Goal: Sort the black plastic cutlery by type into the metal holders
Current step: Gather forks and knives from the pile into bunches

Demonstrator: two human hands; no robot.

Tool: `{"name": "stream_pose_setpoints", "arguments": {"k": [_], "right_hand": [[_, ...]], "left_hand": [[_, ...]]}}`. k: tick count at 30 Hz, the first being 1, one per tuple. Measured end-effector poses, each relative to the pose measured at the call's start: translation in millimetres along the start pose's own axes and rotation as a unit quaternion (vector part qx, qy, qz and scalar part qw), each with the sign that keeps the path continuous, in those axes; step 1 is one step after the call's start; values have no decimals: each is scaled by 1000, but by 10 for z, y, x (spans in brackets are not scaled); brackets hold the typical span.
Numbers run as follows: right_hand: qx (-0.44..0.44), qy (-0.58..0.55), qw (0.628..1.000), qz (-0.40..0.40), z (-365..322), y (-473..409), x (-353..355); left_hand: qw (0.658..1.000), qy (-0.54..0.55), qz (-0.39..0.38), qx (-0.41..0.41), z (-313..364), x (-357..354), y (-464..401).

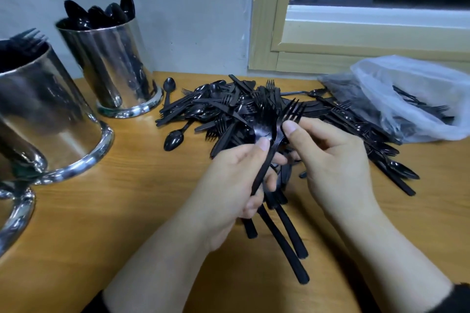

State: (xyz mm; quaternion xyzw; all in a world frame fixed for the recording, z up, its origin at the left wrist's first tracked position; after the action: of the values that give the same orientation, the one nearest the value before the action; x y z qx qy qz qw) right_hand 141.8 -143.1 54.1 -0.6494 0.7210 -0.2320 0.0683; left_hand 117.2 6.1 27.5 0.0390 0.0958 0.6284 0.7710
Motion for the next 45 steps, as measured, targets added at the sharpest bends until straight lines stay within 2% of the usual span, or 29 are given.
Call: {"name": "stream_pose_setpoints", "arguments": {"k": [6, 11, 14, 17, 19, 25, 30, 34, 37, 39, 42, 45], "right_hand": [[0, 18, 1000, 23, 9, -3, -20], [11, 48, 999, 0, 80, 3, -21], [15, 73, 997, -34, 126, -39, -8], [64, 253, 954, -146, 178, -58, -31], [75, 295, 933, -191, 208, -56, -63], [86, 369, 894, -240, 288, -11, -267], [108, 366, 898, -217, 310, -12, -281], [131, 309, 931, -145, 207, -46, -194], [70, 187, 978, -64, 130, -48, -48], [23, 84, 996, -25, 141, -35, 20], [5, -40, 999, 9, 94, -14, 52], [-15, -97, 995, 27, 45, -20, 43]], "left_hand": [[999, -22, 9, -26, -1, -21, -13], [997, -5, 67, -30, 42, 154, -18], [990, -13, 133, -47, 68, 351, -30], [979, -57, 180, -76, 72, 501, -2], [975, -55, 198, -87, 51, 543, 10], [972, -48, 214, -89, -3, 535, -58], [976, 3, 205, -74, -27, 534, -81], [974, 8, 205, -94, 14, 537, -65], [970, 11, 215, -116, 34, 539, -58], [964, -6, 231, -132, 56, 547, -53], [953, -46, 253, -162, 83, 571, -45], [942, -89, 270, -177, 95, 592, -47]]}}
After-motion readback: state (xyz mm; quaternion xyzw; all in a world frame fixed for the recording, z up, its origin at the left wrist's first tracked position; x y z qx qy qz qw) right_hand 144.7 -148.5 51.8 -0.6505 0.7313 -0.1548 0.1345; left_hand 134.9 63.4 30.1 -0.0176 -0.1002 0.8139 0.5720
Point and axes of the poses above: each hand's wrist, its own y-axis away from the middle knuckle, its own x-axis out of the back of the hand, z = x × y, the point moved 4 cm from there along -y, towards the middle knuckle, and after that the axes turned 1 degree about x, right-handed, at the moved point
